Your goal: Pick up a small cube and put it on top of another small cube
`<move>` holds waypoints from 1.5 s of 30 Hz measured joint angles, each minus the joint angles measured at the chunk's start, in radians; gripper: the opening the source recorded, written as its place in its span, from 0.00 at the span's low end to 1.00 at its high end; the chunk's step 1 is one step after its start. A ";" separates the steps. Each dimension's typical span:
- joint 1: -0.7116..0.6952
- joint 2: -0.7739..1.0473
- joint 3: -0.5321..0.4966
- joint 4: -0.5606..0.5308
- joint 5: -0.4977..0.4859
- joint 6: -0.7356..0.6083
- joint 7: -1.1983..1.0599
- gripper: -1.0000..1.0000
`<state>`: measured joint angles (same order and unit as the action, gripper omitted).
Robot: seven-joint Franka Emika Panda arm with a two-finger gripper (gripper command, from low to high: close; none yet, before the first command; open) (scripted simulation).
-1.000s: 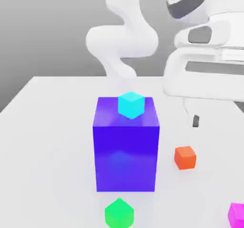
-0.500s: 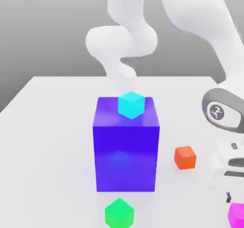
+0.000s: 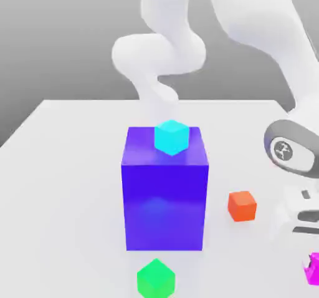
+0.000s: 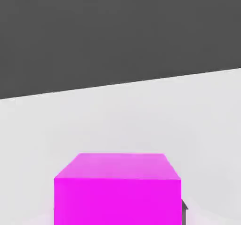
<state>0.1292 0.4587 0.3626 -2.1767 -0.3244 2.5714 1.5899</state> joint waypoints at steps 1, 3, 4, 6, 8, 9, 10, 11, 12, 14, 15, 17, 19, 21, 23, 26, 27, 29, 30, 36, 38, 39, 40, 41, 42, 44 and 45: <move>-0.012 -0.005 0.000 -0.006 -0.005 -0.004 -0.030 0.00; -0.037 -0.014 -0.001 -0.019 -0.017 -0.010 -0.091 0.00; -0.049 -0.018 -0.002 -0.026 -0.022 -0.013 -0.122 0.00; -0.075 -0.028 -0.002 -0.039 -0.031 -0.017 -0.185 0.00; -0.101 -0.040 -0.002 -0.052 -0.037 -0.021 -0.250 0.00; -0.115 -0.046 -0.002 -0.059 -0.040 -0.023 -0.283 0.00; -0.129 -0.052 -0.001 -0.066 -0.042 -0.024 -0.316 0.00; -0.144 -0.059 0.000 -0.072 -0.044 -0.025 -0.349 0.00; -0.158 -0.066 0.001 -0.079 -0.045 -0.026 -0.383 0.00; -0.187 -0.081 0.003 -0.093 -0.045 -0.028 -0.452 0.00; -0.202 -0.088 0.005 -0.101 -0.044 -0.028 -0.487 0.00; -0.232 -0.105 0.007 -0.115 -0.040 -0.028 -0.558 0.00; -0.262 -0.122 0.011 -0.130 -0.034 -0.027 -0.632 0.00; -0.293 -0.140 0.015 -0.145 -0.025 -0.026 -0.707 0.00; -0.321 -0.159 0.016 -0.160 -0.011 -0.022 -0.784 0.00; -0.369 -0.187 0.025 -0.184 0.013 -0.018 -0.904 0.00; -0.385 -0.197 0.028 -0.192 0.022 -0.015 -0.945 0.00; -0.417 -0.217 0.034 -0.208 0.044 -0.011 -1.029 0.00; -0.433 -0.227 0.037 -0.216 0.056 -0.008 -1.072 0.00; -0.525 -0.288 0.054 -0.266 0.148 0.009 -1.343 0.00; -0.554 -0.307 0.059 -0.282 0.185 0.015 -1.438 0.00; -0.566 -0.311 0.060 -0.289 0.198 0.022 -1.477 0.00; -0.568 -0.295 0.055 -0.291 0.188 0.041 -1.485 0.00; -0.565 -0.268 0.045 -0.290 0.168 0.065 -1.477 0.00; -0.556 -0.237 0.030 -0.288 0.140 0.092 -1.461 0.00; -0.527 -0.168 -0.012 -0.283 0.080 0.151 -1.420 0.00; -0.519 -0.150 -0.024 -0.282 0.064 0.167 -1.409 1.00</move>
<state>-0.3899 0.3091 0.3383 -2.4585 -0.2607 2.7381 0.1811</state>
